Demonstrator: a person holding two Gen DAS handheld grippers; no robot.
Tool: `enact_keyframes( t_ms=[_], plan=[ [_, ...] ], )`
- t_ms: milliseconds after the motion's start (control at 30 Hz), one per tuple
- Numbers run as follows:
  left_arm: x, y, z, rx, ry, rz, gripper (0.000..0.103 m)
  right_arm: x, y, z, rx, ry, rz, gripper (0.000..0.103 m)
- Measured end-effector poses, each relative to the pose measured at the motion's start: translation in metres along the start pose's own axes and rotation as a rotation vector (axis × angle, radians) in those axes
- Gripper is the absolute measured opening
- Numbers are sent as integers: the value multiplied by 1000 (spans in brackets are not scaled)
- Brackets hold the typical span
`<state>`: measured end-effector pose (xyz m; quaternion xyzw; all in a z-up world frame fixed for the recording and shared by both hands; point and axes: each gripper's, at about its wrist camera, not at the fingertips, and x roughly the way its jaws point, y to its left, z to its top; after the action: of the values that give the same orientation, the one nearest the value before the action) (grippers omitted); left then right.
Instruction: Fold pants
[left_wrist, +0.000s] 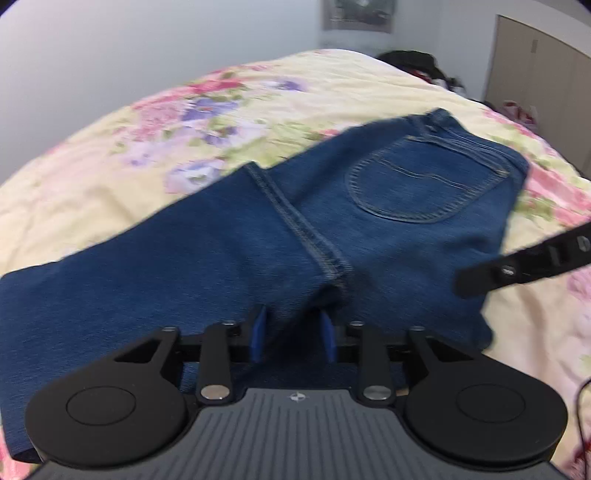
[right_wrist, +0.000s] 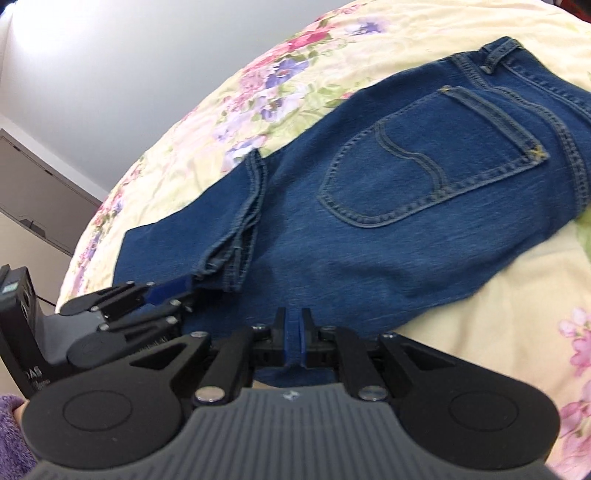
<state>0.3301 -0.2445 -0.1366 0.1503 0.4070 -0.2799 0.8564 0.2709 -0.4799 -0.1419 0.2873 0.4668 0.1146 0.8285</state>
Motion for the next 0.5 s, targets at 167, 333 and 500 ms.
enact_keyframes(
  t_ms=[167, 333, 500],
  plan=[
    [-22, 8, -1, 11, -27, -79, 50, 6, 17, -2, 92, 7, 72, 28],
    [-45, 40, -1, 39, -36, 38, 50, 27, 25, -3, 277, 4, 165, 43],
    [-64, 95, -17, -32, -18, 205, 50, 62, 33, -7, 455, 17, 227, 43]
  ],
)
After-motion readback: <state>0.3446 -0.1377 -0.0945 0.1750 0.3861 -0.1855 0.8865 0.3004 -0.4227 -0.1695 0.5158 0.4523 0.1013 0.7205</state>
